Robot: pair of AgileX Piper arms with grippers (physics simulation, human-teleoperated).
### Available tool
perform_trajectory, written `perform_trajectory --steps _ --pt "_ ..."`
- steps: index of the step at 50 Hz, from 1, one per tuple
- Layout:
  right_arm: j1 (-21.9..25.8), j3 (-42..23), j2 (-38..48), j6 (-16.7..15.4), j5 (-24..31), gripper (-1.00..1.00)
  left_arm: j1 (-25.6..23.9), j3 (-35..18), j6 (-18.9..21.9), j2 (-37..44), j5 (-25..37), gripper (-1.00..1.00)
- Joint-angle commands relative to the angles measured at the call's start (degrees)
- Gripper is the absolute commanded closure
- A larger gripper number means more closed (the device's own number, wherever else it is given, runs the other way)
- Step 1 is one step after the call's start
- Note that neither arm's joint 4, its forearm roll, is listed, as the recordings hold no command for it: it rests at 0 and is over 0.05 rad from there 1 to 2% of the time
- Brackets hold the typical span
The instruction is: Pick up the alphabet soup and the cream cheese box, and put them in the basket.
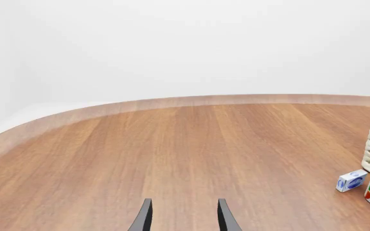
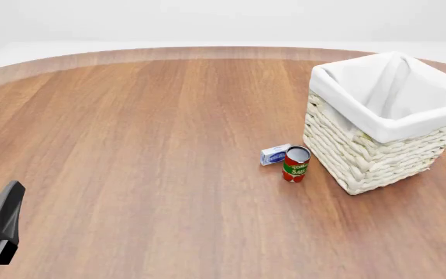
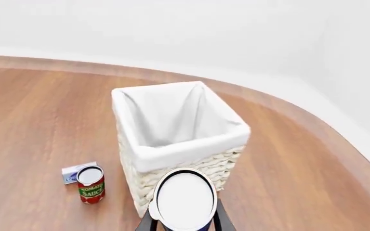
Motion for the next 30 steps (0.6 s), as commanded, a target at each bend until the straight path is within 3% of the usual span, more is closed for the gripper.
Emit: perform_trajectory --steps 1,20,30 --pt "0.1 -4.2 -3.9 0.6 2.9 1.00 0.0 0.0 0.0 -0.1 0.0 -1.00" --pt "2.9 -11.6 -0.6 0.7 0.3 1.00 0.0 0.0 0.0 -0.1 0.0 -1.00" --pt "5.0 -14.6 5.2 -0.1 -4.3 1.00 0.0 0.0 0.0 -0.1 0.0 -1.00"
